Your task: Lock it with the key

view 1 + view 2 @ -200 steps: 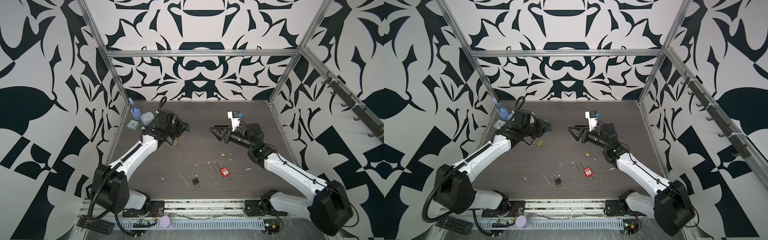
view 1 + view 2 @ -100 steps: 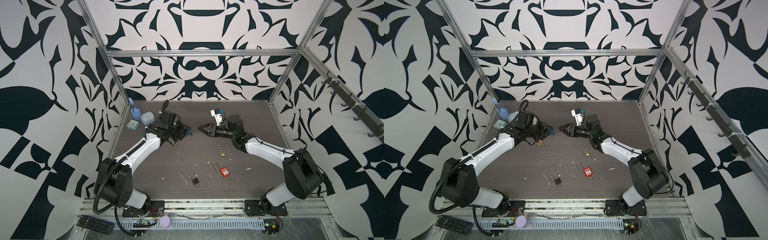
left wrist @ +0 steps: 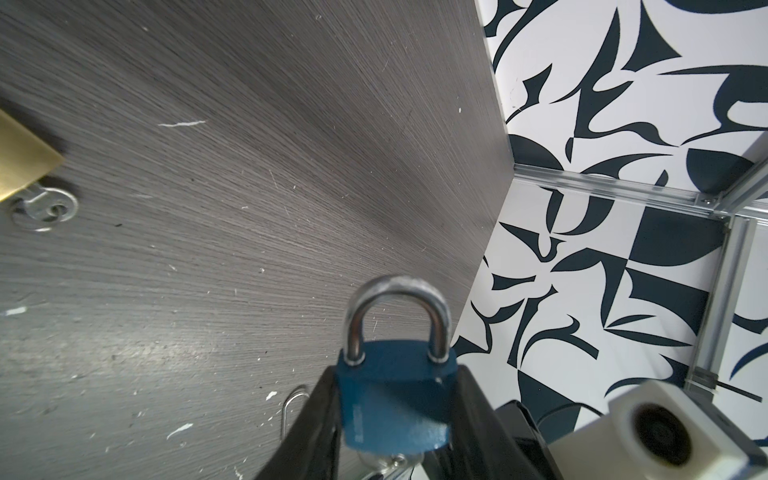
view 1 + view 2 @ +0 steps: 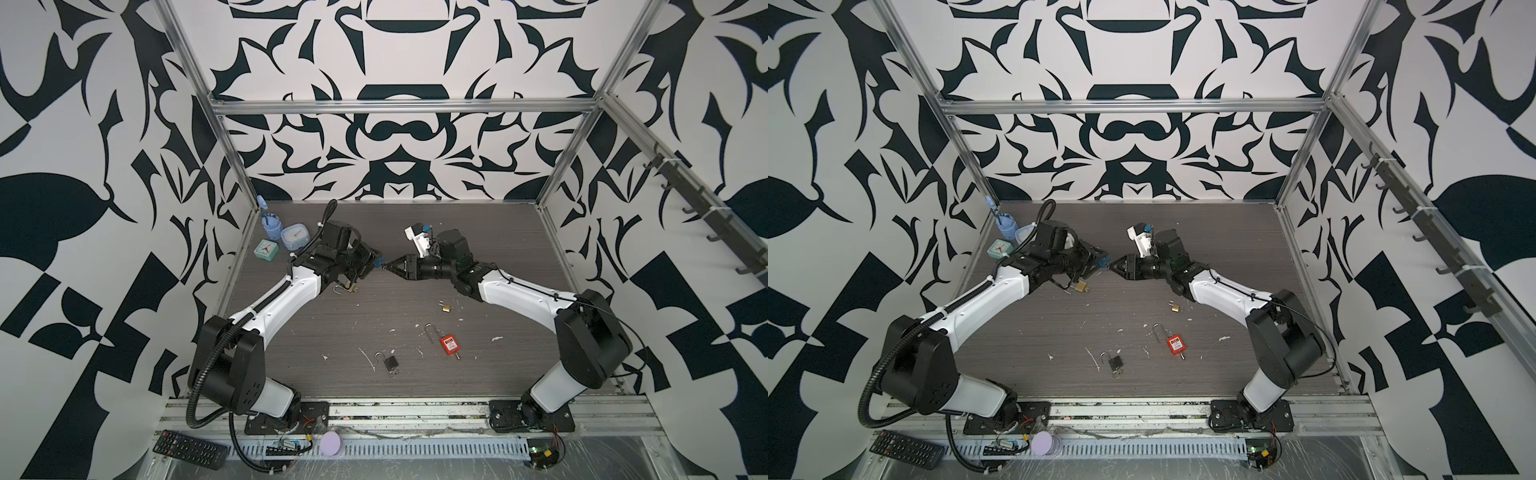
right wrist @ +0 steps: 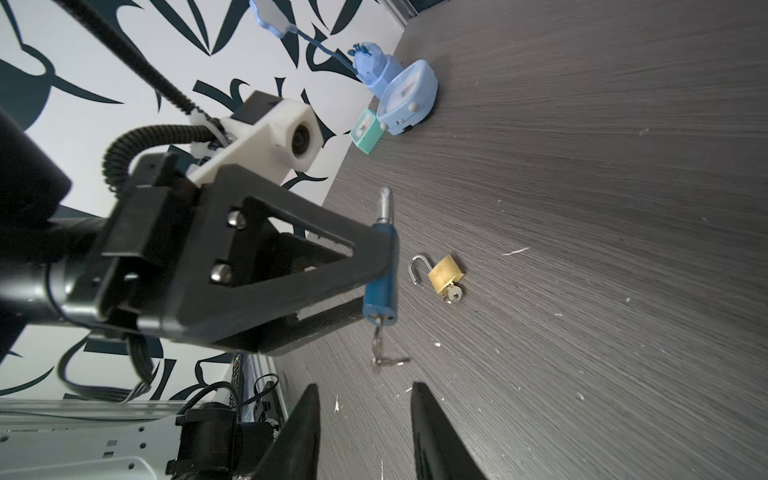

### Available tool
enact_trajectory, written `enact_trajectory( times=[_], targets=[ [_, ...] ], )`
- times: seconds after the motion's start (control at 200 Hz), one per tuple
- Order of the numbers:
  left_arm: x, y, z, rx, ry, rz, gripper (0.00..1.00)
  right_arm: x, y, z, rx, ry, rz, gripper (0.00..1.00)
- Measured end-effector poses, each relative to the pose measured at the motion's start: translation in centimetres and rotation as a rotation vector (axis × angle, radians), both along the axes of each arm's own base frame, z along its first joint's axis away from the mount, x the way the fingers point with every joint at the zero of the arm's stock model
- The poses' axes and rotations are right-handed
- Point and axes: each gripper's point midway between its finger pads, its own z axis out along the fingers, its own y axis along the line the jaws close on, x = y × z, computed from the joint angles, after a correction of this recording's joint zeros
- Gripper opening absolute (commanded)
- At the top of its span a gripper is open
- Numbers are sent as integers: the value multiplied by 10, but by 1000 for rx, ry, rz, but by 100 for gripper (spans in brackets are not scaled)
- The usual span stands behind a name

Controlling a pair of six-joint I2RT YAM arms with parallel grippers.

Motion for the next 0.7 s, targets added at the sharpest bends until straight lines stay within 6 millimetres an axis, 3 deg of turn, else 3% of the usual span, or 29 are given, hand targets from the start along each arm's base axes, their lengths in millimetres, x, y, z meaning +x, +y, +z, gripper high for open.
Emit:
enact_trajectory(
  times=[0.7],
  targets=[
    [2,-1,-4,-2,4,2,0,3,14,-13,-51,-5,35,20]
  ],
)
